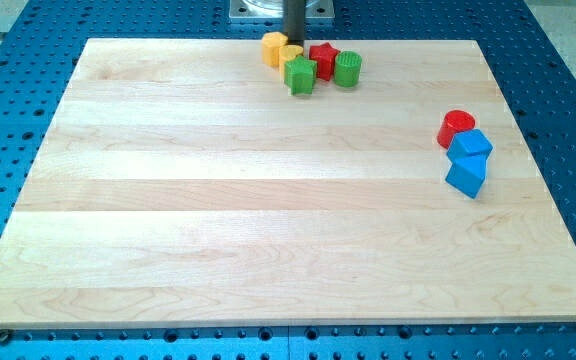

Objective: Move your arm close to the yellow heart

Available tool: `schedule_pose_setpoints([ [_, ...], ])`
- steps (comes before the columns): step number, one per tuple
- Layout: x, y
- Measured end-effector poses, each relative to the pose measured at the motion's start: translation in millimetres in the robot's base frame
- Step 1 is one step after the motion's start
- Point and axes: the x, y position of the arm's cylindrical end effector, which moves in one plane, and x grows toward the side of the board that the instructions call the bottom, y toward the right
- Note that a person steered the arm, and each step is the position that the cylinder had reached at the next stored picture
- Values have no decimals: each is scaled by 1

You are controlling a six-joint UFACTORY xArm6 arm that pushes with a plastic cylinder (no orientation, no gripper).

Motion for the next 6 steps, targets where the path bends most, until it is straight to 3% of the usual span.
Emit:
schedule_pose_setpoints([
  [1,11,-38],
  [3,116,-72],
  [5,29,-34],
  [6,24,4],
])
